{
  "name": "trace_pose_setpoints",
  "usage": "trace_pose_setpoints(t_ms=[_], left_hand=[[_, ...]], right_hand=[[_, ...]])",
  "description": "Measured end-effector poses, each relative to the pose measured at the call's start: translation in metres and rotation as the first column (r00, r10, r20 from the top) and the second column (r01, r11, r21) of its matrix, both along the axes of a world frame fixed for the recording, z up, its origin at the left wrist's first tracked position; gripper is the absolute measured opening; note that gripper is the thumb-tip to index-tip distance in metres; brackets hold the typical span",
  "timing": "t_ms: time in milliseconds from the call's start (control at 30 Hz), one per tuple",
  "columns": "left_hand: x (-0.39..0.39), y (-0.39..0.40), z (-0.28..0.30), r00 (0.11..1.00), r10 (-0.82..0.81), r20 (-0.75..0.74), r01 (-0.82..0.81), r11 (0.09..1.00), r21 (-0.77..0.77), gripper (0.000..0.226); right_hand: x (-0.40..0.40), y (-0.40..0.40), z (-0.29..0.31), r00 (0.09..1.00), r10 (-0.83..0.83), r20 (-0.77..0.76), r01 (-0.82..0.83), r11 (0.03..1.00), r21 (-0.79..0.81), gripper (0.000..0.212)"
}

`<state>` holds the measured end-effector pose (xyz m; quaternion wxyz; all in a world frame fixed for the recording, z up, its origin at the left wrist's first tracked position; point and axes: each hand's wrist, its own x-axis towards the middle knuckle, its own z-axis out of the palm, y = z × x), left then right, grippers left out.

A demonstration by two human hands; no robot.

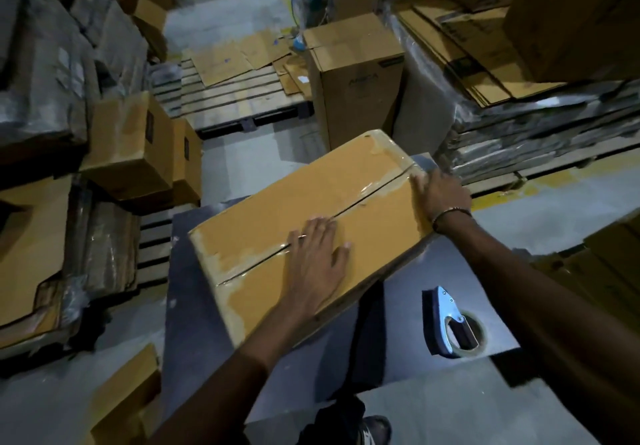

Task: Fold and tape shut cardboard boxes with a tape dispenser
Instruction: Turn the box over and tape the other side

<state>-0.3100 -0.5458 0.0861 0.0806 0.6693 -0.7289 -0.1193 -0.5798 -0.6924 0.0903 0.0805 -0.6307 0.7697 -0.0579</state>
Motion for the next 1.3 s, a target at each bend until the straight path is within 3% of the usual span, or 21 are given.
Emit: trace_pose_setpoints(t_ms=[133,267,367,567,633,733,800,900,1033,1133,1233,1300], left_hand=[[0.066,0.071,-0.015,0.974,0.210,0.081,-0.207,0.977,-0.041,0.073],[0.068,0.095,-0.024,0.962,0.229,0.147,-0.230,0.973,-0.011,0.077],[0.055,0.091,-0.016,0.954,0.259,0.151,-0.269,0.962,0.047,0.088],[-0.001,0.080,-0.007,0.931,0.340,0.133,-0.352,0.933,0.079,0.095],[-0.003,0.081,-0.010,0.929,0.348,0.126,-0.356,0.934,0.042,0.095],[-0.001,0.080,-0.016,0.925,0.355,0.137,-0.356,0.934,-0.020,0.093],[-0.002,0.080,-0.018,0.924,0.355,0.144,-0.354,0.935,-0.033,0.092],[-0.004,0.080,-0.018,0.926,0.344,0.154,-0.340,0.939,-0.051,0.090],[-0.004,0.083,-0.019,0.927,0.346,0.148,-0.341,0.938,-0.054,0.090],[-0.004,0.082,-0.019,0.929,0.337,0.156,-0.335,0.941,-0.039,0.092],[0.000,0.083,-0.021,0.939,0.314,0.140,-0.316,0.949,-0.011,0.092],[0.005,0.083,-0.023,0.951,0.297,0.087,-0.298,0.955,-0.006,0.091]], right_hand=[[0.047,0.049,-0.007,0.999,0.035,-0.021,-0.037,0.997,-0.071,0.065],[0.102,0.102,-0.024,1.000,-0.006,0.015,0.005,1.000,0.012,0.080],[0.102,0.092,-0.024,0.999,-0.021,0.035,0.023,0.999,-0.035,0.081],[0.063,0.050,-0.020,0.984,0.142,0.103,-0.135,0.988,-0.069,0.070],[0.053,0.070,-0.023,0.961,0.098,0.260,-0.043,0.977,-0.210,0.059],[0.045,0.145,-0.049,0.828,-0.142,0.542,0.359,0.877,-0.318,0.048],[0.032,0.199,-0.090,0.752,-0.348,0.559,0.517,0.838,-0.174,0.044],[0.009,0.251,-0.138,0.719,-0.534,0.445,0.515,0.839,0.175,0.048],[0.004,0.271,-0.153,0.815,-0.535,0.225,0.464,0.833,0.300,0.056],[-0.004,0.260,-0.155,0.883,-0.460,0.095,0.417,0.861,0.292,0.038],[-0.013,0.248,-0.151,0.917,-0.368,0.153,0.288,0.878,0.382,0.030],[-0.018,0.241,-0.135,0.893,-0.368,0.257,0.249,0.883,0.399,0.030]])
